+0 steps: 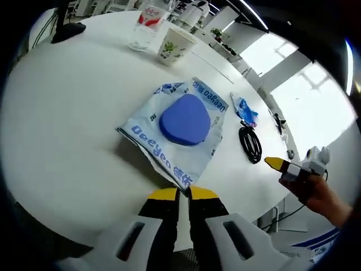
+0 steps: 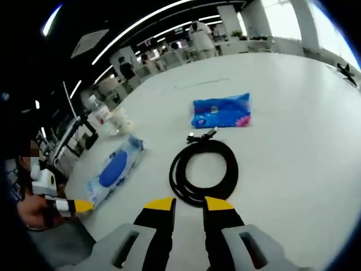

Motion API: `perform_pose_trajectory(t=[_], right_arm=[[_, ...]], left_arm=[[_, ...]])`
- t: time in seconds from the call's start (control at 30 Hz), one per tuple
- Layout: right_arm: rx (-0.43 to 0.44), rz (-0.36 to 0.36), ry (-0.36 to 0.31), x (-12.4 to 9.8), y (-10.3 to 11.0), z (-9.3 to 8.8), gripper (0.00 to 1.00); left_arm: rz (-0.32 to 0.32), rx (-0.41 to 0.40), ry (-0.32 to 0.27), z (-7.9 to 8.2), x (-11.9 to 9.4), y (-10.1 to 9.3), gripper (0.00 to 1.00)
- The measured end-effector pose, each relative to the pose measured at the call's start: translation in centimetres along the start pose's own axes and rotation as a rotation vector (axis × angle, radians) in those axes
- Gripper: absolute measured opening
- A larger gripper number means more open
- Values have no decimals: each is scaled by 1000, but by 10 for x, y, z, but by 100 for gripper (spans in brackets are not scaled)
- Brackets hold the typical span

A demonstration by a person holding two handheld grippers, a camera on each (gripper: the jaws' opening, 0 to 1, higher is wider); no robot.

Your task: Arrange the tabletop items into an orderly group along one side of the table until the central work area is clear of visible clutter.

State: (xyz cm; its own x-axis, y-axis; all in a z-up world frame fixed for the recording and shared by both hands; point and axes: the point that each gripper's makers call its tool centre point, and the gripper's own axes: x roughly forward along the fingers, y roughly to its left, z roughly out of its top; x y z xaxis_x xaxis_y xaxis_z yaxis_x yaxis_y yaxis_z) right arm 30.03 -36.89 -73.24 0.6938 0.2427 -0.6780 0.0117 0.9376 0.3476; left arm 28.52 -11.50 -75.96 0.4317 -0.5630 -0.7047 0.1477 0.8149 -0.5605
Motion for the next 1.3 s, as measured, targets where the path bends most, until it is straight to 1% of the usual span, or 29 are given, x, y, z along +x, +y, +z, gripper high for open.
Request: perform_pose_trajectory(t=[0.13,0.23,0.33,0.4,0.47,0.57,0.63,0.77,0.93,1.1,1.3], right_arm=[[-14,18,9,1,10,-3,16],[-20,41,18,3,19,-6,16],[-28,62,27,5,30,-10,17],[-33,76,31,6,37,-12,17],[-49,105,40,8,48,-14,18],[-67,140,46,12,66,-15,19],[-72,162,52,15,76,-15,20],[-69,185,67,24,88,-15,24],[-76,208,85,32,104,-15,26],[-82,206,93,38,110,-15,26],[-63,205,101,44,113,-15,25]], left_arm=[[30,5,7,-4,-12,11,1],[69,-69,-14,-1,-21,25,0],[105,-63,-42,8,-30,41,0],[124,-98,-72,14,-36,49,0],[131,-128,-97,20,-41,54,0],[140,-142,-115,25,-43,61,0],[144,-157,-124,26,-45,62,0],[143,-177,-135,25,-48,64,0],[129,-174,-144,21,-51,63,0],[109,-186,-187,25,-56,61,2],[113,-158,-182,26,-53,62,9]])
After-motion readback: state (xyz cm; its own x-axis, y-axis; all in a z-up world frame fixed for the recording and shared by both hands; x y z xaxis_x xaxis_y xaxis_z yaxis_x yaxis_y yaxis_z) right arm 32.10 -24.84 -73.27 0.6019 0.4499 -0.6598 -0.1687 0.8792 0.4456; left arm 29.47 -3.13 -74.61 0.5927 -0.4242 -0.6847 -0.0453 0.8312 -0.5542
